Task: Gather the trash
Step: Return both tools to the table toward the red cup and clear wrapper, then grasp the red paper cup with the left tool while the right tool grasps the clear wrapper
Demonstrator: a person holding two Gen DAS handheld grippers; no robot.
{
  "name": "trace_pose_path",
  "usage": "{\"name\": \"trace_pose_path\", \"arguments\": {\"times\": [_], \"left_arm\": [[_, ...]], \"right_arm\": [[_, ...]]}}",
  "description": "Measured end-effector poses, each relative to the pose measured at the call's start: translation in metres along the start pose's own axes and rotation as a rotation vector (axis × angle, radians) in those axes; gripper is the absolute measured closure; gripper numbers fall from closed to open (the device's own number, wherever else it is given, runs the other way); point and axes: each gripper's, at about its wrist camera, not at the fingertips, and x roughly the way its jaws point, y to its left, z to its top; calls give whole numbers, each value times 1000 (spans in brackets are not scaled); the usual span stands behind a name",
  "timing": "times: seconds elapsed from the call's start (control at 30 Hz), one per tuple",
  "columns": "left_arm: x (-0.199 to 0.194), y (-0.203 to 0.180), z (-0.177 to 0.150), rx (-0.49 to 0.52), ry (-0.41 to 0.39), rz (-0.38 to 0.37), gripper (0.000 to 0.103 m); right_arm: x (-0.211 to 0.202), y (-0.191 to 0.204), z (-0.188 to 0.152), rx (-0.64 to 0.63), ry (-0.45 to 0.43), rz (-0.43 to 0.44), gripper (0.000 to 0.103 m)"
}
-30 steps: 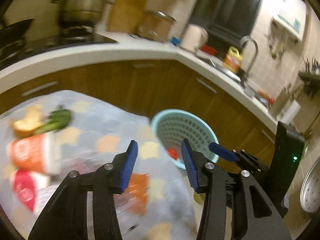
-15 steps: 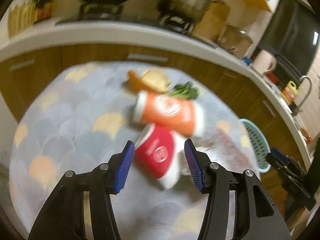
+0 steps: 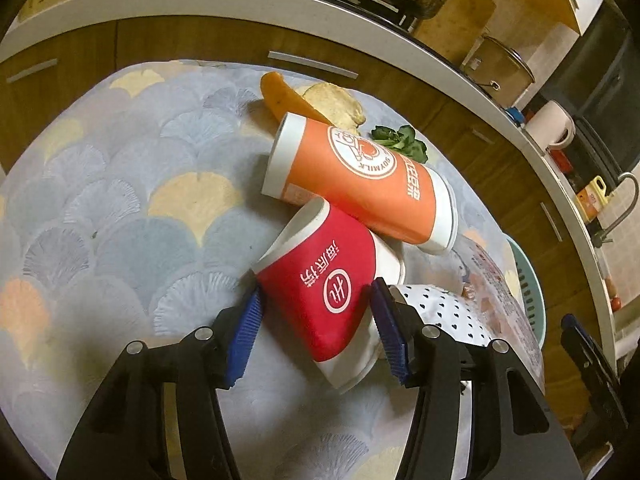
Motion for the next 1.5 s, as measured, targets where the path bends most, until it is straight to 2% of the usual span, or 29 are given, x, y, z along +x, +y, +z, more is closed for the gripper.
{"name": "trace_pose_path", "arguments": {"times": [0.1, 0.27, 0.4, 0.5, 0.73, 0.8, 0.9, 0.97, 1.03, 1.1, 1.13, 1.23, 1.5], "left_arm": [[1, -2, 0, -14, -8, -3, 53], [-4, 3, -3, -57, -46, -57, 65], [-15, 8, -7, -70, -79, -93, 70], [-24, 9, -9, -62, -101, -96, 71], [-49, 21, -10, -65, -170, -74, 71], [-57, 24, -9, -58, -194, -65, 71], [-62, 27, -8, -55, -204, -65, 71], [-62, 28, -7, -58, -205, -70, 71], [-62, 28, -6, -57, -205, -77, 71], [-64, 25, -7, -47, -209, -84, 71], [-65, 23, -7, -41, -212, -89, 71], [-68, 15, -7, -21, -220, -101, 71], [-92, -29, 2, 87, -264, -148, 71]], "right_arm": [[4, 5, 0, -14, 6, 13, 51], [7, 17, 2, -45, 12, 47, 51], [17, 28, 10, -47, 36, 97, 50], [27, 35, 15, -37, 58, 116, 37], [63, 50, 13, -23, 150, 89, 32], [72, 53, 10, -33, 163, 41, 32], [78, 56, 7, -40, 171, 18, 32], [78, 57, 6, -45, 166, 7, 38], [78, 59, 6, -69, 162, -28, 64], [75, 61, 5, -101, 151, -63, 71], [73, 60, 4, -104, 144, -64, 79], [63, 56, 7, -86, 112, -43, 87], [22, 39, 30, -52, -8, -24, 89]]}}
